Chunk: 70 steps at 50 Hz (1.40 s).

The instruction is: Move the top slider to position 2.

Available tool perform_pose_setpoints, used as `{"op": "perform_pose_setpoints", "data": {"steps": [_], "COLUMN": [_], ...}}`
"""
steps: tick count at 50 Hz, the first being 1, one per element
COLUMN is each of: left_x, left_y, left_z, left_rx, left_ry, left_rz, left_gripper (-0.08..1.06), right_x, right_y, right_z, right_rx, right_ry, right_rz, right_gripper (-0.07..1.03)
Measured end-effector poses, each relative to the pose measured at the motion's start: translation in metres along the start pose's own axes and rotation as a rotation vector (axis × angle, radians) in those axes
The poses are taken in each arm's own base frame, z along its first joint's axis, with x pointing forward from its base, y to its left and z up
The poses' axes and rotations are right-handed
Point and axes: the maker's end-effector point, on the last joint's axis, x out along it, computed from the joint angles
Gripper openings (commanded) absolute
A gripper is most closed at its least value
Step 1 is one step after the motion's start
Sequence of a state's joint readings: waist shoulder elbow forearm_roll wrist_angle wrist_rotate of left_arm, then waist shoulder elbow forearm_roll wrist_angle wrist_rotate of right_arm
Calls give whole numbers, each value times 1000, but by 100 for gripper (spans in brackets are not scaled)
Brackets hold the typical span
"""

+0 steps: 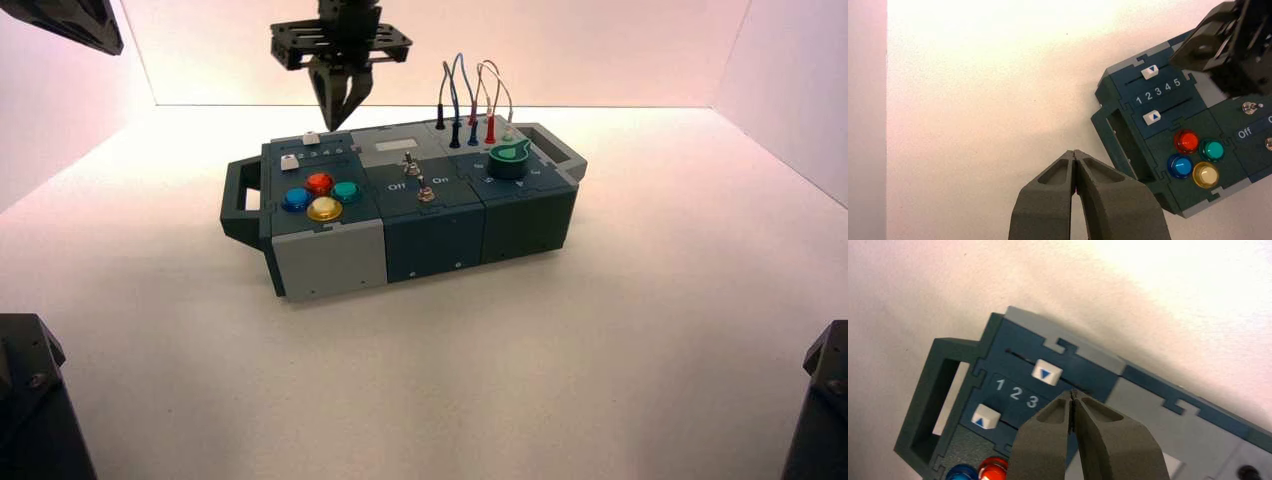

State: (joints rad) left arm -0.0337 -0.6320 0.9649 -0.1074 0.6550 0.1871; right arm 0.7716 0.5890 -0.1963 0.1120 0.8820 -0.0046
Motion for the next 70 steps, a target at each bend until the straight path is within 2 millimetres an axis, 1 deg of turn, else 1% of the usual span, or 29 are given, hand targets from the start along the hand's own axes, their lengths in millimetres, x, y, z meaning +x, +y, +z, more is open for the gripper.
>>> {"op": "perform_pose_setpoints", "data": {"steps": [3,19,37,58,70], "left_x": [0,0,0,1,1], "left_y": [0,0,0,0,0], "left_z": [0,0,0,-1,-1], "left_rx": [0,0,0,0,0], "left_ry": [0,2,2,5,6], "left_rz": [0,0,0,0,-1], "left_gripper": [-3,-3,-3,-3,-3], "right_x": [2,-3,10,7,10], "right_y": [2,3,3,5,7], "right_z": [0,8,5,12,11], "right_rx": [-1,-3,2,5,13], "right_ry": [3,-15,20,11,22], "right_rz": [1,4,8,18,28], "right_gripper": [-2,-2,-2,-2,-2]}}
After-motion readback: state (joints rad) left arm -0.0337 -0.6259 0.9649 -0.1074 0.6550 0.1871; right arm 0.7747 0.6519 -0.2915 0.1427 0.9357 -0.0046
